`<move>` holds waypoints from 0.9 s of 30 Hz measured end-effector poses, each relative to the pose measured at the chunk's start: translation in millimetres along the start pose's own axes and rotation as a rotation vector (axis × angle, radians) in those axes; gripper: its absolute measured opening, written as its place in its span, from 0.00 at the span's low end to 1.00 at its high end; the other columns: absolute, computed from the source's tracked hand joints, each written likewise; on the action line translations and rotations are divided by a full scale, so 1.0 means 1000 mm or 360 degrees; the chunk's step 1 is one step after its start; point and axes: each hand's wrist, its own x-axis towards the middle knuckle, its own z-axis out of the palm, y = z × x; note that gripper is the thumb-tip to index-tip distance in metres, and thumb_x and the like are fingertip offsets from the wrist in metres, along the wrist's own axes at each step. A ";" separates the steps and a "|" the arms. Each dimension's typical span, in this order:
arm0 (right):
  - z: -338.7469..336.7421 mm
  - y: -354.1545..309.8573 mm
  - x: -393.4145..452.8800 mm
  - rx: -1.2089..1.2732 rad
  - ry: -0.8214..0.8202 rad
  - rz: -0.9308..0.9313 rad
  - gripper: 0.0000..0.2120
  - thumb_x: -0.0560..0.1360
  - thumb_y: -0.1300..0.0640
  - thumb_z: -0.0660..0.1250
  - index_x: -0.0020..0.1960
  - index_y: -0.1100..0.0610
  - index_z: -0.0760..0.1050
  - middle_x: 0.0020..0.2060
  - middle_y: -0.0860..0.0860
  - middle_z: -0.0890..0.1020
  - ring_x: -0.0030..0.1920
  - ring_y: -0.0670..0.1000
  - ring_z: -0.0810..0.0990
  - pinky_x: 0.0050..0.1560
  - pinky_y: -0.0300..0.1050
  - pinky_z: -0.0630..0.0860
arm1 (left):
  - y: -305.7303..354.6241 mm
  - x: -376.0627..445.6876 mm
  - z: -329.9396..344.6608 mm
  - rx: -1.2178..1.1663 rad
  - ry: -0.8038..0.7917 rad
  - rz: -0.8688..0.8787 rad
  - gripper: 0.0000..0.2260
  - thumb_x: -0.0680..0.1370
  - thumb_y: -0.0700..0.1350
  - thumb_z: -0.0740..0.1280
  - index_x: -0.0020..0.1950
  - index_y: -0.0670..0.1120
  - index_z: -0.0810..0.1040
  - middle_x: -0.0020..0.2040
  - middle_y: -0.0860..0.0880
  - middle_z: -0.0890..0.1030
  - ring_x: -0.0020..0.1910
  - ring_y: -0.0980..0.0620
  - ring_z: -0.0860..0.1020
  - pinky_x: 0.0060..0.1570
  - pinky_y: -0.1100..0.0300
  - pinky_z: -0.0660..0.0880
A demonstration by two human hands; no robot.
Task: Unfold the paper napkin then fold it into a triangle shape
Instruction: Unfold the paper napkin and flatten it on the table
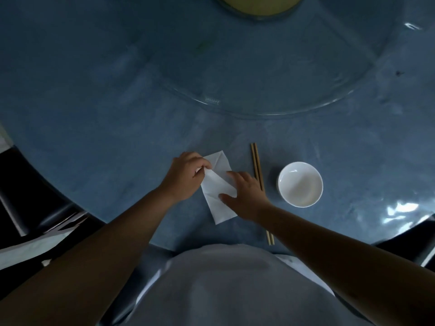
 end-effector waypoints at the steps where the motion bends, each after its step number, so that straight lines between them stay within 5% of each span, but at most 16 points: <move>1: 0.000 0.000 0.002 -0.0167 -0.0021 -0.0067 0.35 0.72 0.37 0.64 0.73 0.50 0.61 0.68 0.53 0.68 0.66 0.57 0.66 0.64 0.53 0.65 | -0.002 -0.003 -0.002 -0.0026 0.0016 -0.0026 0.09 0.71 0.33 0.65 0.45 0.42 0.83 0.44 0.45 0.80 0.47 0.43 0.77 0.48 0.47 0.75; 5: -0.003 0.003 0.004 -0.0789 0.0024 -0.0393 0.37 0.67 0.26 0.53 0.67 0.48 0.64 0.64 0.52 0.71 0.62 0.58 0.69 0.61 0.57 0.68 | -0.012 -0.017 -0.008 -0.0089 0.0061 -0.0177 0.09 0.69 0.29 0.67 0.43 0.42 0.81 0.48 0.45 0.78 0.50 0.45 0.74 0.52 0.52 0.72; 10: -0.002 0.003 0.006 -0.0899 0.0011 -0.0420 0.40 0.65 0.25 0.52 0.67 0.49 0.64 0.64 0.52 0.71 0.61 0.58 0.69 0.61 0.58 0.67 | -0.024 -0.036 -0.017 -0.0267 0.0157 -0.0384 0.11 0.70 0.26 0.64 0.44 0.40 0.80 0.51 0.44 0.73 0.48 0.51 0.74 0.51 0.71 0.68; 16: -0.001 0.001 0.003 -0.0888 -0.0059 -0.0390 0.43 0.65 0.22 0.44 0.70 0.48 0.63 0.69 0.51 0.68 0.66 0.57 0.66 0.64 0.58 0.63 | -0.030 -0.048 -0.027 -0.1059 0.0135 -0.1253 0.13 0.77 0.35 0.60 0.44 0.52 0.78 0.44 0.48 0.83 0.40 0.53 0.82 0.40 0.60 0.77; 22: -0.008 0.001 0.000 -0.0885 -0.0167 -0.0410 0.40 0.68 0.24 0.40 0.72 0.44 0.61 0.71 0.49 0.65 0.68 0.57 0.65 0.66 0.59 0.60 | -0.030 -0.049 -0.031 -0.1506 0.0301 -0.1578 0.08 0.78 0.38 0.57 0.47 0.47 0.75 0.44 0.43 0.83 0.43 0.47 0.83 0.44 0.53 0.77; 27: -0.012 0.001 -0.002 -0.0846 -0.0188 -0.0426 0.39 0.69 0.26 0.37 0.70 0.43 0.63 0.70 0.49 0.66 0.67 0.57 0.66 0.66 0.59 0.59 | -0.027 -0.039 -0.027 -0.1612 0.0301 -0.1829 0.19 0.77 0.62 0.58 0.47 0.47 0.75 0.42 0.45 0.84 0.44 0.45 0.83 0.41 0.51 0.75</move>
